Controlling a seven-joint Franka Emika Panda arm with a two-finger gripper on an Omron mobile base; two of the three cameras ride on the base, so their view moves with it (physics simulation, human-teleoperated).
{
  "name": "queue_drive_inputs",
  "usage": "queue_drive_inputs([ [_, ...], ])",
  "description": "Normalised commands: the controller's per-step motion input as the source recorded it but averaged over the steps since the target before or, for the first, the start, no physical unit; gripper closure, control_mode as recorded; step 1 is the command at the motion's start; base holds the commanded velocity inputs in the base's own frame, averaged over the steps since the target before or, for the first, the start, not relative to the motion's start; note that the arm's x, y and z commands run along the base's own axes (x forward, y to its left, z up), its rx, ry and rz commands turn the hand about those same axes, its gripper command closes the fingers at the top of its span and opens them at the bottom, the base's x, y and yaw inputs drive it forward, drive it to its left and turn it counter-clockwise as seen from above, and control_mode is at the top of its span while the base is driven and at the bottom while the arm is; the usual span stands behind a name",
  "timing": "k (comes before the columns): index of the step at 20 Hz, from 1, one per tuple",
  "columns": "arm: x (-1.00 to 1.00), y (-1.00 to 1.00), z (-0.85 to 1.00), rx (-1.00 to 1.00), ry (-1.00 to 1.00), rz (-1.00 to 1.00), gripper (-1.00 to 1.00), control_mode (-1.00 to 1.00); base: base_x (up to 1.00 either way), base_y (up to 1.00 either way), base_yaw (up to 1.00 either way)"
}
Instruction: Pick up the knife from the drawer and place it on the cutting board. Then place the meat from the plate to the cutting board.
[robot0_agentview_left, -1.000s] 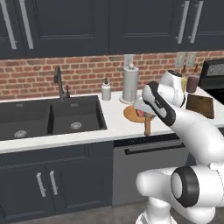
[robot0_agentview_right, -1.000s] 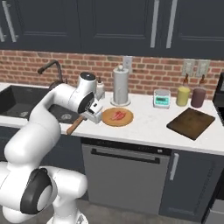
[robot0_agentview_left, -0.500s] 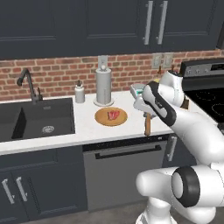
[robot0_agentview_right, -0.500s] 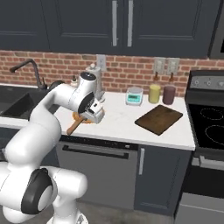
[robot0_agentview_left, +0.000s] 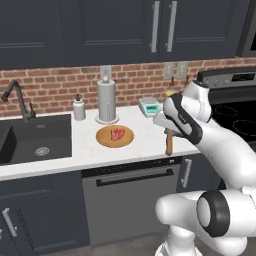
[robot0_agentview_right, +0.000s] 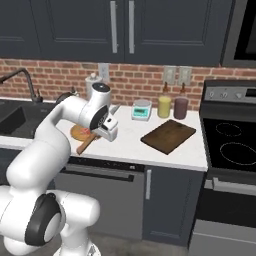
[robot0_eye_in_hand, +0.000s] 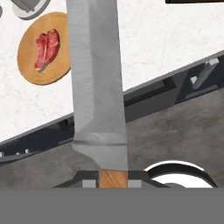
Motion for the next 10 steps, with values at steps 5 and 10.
queue_drive_inputs([
  [5, 0.0, 0.0, 0.0, 0.0, 0.0, 0.0, 1.0, 1.0, 0.57, -0.01, -0.02],
  [10, 0.0, 0.0, 0.0, 0.0, 0.0, 0.0, 1.0, 1.0, 0.52, -0.05, 0.0],
])
